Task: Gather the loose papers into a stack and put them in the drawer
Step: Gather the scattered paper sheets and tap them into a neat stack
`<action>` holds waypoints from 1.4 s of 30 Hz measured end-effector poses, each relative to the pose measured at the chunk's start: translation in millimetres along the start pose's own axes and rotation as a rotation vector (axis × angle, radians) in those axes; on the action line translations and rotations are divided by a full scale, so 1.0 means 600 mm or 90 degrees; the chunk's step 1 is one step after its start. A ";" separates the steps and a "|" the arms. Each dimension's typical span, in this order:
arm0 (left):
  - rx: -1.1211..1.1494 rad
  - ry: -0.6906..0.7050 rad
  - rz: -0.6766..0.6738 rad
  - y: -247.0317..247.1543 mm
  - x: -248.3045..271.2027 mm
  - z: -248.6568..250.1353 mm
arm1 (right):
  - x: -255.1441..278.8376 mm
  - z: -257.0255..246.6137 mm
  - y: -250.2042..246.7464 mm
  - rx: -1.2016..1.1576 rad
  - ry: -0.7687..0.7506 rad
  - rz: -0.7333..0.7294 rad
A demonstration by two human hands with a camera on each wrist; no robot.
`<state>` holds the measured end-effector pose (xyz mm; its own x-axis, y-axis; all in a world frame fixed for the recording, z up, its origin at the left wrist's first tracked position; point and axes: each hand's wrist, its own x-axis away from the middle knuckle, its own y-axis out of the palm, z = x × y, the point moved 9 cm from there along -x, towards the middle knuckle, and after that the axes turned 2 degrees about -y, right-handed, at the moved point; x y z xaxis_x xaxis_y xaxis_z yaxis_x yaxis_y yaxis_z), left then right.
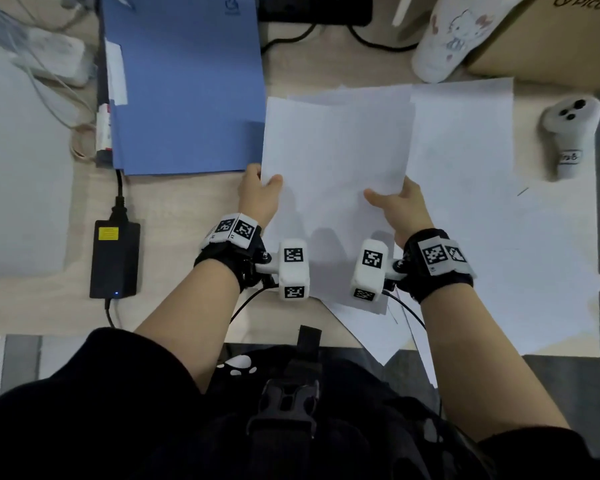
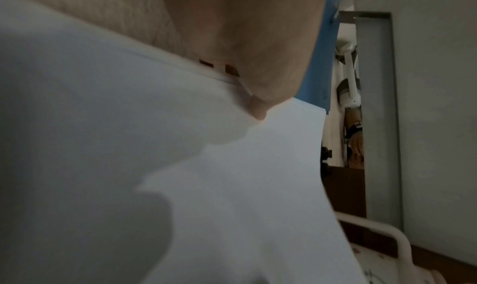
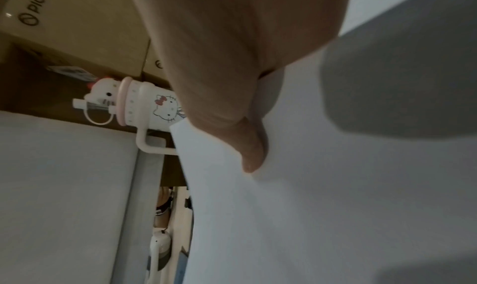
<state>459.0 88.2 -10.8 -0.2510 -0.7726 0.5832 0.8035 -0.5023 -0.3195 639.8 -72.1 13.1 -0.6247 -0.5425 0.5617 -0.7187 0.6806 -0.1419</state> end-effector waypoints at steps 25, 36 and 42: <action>0.192 0.294 0.004 -0.101 0.184 0.147 | 0.106 -0.150 -0.025 -0.084 -0.226 -0.064; 0.152 0.383 0.066 -0.139 0.231 0.187 | 0.147 -0.188 -0.025 -0.111 -0.295 -0.053; 0.160 0.309 0.016 -0.127 0.208 0.134 | 0.152 -0.130 -0.003 -0.101 -0.210 -0.031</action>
<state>409.6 61.3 146.3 -0.4027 -0.9034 0.1471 0.9017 -0.4192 -0.1060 607.8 -84.6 128.2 -0.6747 -0.6880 0.2673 -0.7098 0.7041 0.0206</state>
